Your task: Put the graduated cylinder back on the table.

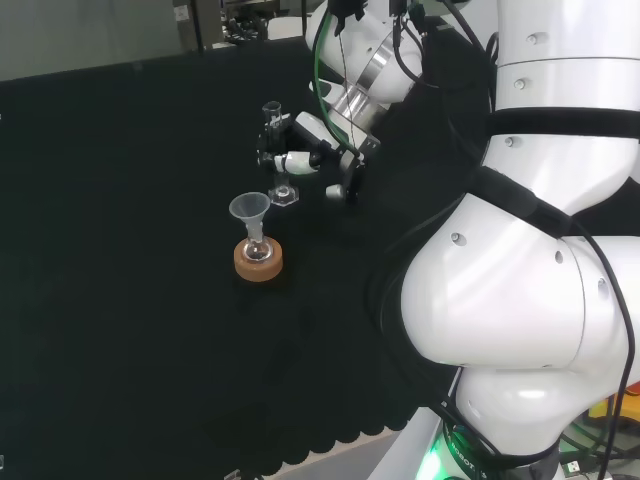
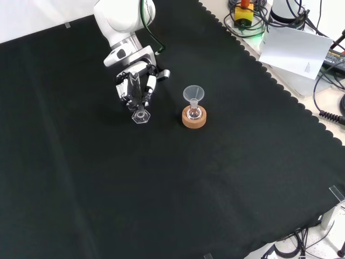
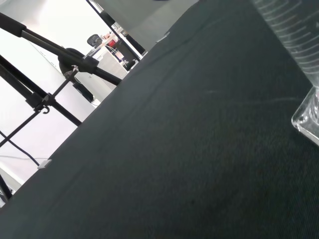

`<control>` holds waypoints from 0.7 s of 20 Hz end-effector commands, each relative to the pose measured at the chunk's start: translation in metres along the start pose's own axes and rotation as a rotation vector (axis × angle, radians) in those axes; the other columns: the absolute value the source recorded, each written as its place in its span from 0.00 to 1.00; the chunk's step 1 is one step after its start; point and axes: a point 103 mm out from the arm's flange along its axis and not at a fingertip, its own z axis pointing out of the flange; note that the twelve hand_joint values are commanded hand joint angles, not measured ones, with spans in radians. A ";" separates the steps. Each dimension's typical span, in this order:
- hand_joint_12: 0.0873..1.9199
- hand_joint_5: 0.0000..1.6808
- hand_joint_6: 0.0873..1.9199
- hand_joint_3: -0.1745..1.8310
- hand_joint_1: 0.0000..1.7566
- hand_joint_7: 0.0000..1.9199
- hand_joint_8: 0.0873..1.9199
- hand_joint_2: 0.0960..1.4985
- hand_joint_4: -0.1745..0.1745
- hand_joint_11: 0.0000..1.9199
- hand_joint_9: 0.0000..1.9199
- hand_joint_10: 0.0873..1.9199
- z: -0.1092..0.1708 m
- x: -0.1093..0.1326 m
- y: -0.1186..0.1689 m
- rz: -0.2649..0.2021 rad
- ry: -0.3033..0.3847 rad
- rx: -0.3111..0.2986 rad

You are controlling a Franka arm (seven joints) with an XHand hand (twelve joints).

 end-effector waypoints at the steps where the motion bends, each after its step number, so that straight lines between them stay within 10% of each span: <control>1: 0.38 0.58 0.52 0.08 0.64 0.65 0.05 0.74 0.19 0.62 0.72 0.00 0.001 -0.004 -0.001 -0.016 0.057 0.009; 6: 0.47 0.59 0.49 0.08 0.61 0.58 0.08 0.72 0.60 0.53 0.68 0.00 -0.001 -0.005 0.000 -0.022 0.070 0.015; 14: 0.57 0.44 0.31 0.00 0.53 0.45 0.16 0.64 0.46 0.39 0.60 0.00 -0.004 -0.008 0.002 -0.005 0.094 0.021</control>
